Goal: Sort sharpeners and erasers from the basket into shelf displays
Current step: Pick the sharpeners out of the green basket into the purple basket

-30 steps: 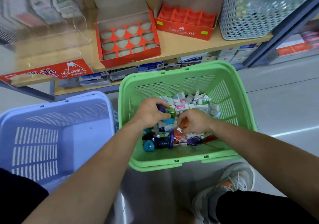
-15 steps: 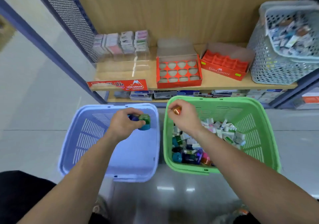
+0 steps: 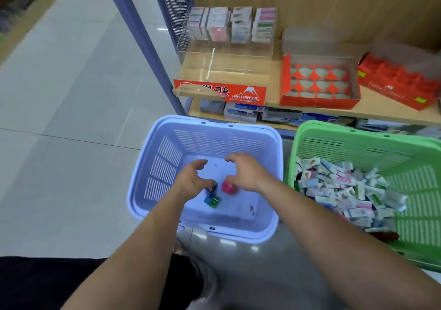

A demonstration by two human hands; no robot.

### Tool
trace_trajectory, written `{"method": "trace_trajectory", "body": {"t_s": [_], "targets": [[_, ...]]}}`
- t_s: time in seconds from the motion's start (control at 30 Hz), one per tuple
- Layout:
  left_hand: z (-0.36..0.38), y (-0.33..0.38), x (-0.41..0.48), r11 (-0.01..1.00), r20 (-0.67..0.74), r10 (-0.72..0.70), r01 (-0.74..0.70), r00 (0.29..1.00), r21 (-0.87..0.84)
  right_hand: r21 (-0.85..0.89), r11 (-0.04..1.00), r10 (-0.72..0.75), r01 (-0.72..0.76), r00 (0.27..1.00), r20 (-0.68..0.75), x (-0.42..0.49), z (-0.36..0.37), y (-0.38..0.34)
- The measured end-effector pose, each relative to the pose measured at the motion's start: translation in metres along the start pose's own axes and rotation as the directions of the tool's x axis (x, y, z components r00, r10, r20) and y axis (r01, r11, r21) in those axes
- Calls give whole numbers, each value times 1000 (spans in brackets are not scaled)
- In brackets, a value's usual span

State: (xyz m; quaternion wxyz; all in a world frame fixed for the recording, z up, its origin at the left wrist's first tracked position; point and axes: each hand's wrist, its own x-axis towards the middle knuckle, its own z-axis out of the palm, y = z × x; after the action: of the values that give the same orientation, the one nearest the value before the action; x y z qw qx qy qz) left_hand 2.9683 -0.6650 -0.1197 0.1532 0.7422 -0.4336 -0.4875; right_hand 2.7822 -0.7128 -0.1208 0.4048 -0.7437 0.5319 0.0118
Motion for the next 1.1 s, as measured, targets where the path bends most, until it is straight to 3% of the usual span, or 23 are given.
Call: {"method": "trace_trajectory", "body": {"t_s": [0.1,0.23,0.37,0.47,0.57,0.63,0.73,0.93,1.1], "targets": [[-5,20,1,999,-20,54,-54,998,-3,79,994,-68,76,993,-96,-22,-42,-1],[16,89,-14,962,-7,257,-255,966,99,145,982,-75,124,948,-309,-70,-120,23],[77,152,-36,869,134,458,-474,879,144,190,981,111,-33,901,-419,-119,-168,99],[137,171,-42,787,331,502,-581,799,207,162,967,234,-195,932,-278,-139,-149,173],[193,165,-34,679,522,445,-654,728,333,8,973,232,-232,972,-20,-148,-109,234],[222,155,-21,608,596,348,-658,723,444,-17,977,211,-210,968,137,-151,-85,259],[252,147,-1,665,628,213,-582,749,468,-1,982,179,-186,941,287,-147,-61,290],[289,129,19,774,548,61,-386,834,502,36,993,96,-112,950,298,-139,-44,320],[308,115,21,785,601,-57,-336,797,520,18,995,93,-102,956,277,-130,-35,318]]}}
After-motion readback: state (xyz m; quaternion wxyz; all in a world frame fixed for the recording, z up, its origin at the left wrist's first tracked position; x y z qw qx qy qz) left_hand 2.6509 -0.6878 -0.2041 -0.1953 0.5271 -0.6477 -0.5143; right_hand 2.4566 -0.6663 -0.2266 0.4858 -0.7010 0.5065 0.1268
